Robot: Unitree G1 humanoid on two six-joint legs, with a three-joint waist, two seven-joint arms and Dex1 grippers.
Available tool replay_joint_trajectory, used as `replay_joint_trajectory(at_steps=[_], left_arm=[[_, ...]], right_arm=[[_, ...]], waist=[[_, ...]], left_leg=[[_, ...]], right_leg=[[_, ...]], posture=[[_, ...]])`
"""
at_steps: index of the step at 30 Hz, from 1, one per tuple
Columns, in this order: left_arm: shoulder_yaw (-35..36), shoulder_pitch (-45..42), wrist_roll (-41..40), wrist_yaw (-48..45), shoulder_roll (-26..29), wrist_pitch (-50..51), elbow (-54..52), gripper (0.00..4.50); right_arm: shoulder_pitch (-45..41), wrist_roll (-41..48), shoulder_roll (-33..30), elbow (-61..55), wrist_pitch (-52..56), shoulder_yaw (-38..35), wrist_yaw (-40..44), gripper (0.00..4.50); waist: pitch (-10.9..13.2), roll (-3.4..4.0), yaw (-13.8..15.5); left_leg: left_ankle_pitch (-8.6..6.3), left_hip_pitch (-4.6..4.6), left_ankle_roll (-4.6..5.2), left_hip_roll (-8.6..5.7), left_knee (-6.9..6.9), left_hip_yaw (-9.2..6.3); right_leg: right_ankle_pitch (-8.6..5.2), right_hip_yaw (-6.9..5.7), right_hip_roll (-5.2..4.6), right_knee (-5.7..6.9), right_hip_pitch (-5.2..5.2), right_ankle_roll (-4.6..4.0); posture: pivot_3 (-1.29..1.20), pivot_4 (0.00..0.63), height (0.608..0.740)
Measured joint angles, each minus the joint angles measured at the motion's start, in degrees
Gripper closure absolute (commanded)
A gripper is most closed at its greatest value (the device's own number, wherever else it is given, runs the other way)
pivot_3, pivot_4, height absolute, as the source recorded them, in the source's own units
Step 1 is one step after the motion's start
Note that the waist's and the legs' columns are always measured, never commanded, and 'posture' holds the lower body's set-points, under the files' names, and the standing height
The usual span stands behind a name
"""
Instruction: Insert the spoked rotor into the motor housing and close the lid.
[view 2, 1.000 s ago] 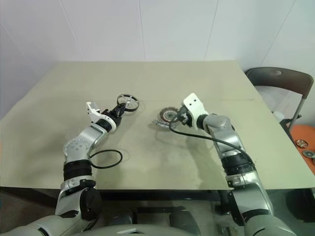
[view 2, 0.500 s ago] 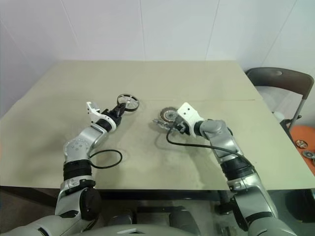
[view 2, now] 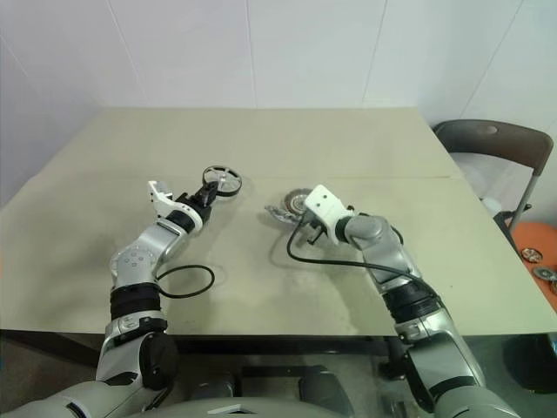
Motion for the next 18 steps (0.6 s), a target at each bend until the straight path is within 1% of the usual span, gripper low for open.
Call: replay_joint_trajectory(at_steps=[11, 14, 18], left_arm=[[-0.04, -0.81, 0.03, 0.02, 0.3, -0.11, 1.07, 4.08], [-0.12, -0.8, 0.03, 0.02, 0.2, -0.11, 1.06, 4.08], [-0.21, -0.78, 0.03, 0.02, -0.25, -0.11, 1.06, 4.08]], right_arm=[[0.01, 0.07, 0.17, -0.01, -0.01, -0.07, -0.23, 4.49], [0.01, 0.09, 0.22, 0.0, 0.0, -0.24, -0.66, 3.91], [-0.08, -0.29, 0.0, 0.0, 0.01, -0.48, -1.26, 2.69]], waist=[[0.05, -0.09, -0.03], [0.06, -0.11, -0.03], [0.07, -0.13, -0.02]], left_leg=[[0.01, 0.0, -0.02, 0.0, 0.0, 0.0], [0.01, 0.0, -0.02, 0.0, 0.0, 0.0], [0.01, -0.01, -0.02, 0.0, -0.05, 0.0]], right_leg=[[-0.01, 0.0, 0.0, 0.0, 0.0, 0.01], [-0.01, 0.0, 0.0, 0.0, 0.0, 0.01], [0.01, 0.0, 0.0, -0.01, -0.02, -0.01]], posture=[[0.0, 0.0, 0.74], [0.0, 0.0, 0.74], [0.0, 0.0, 0.74]])
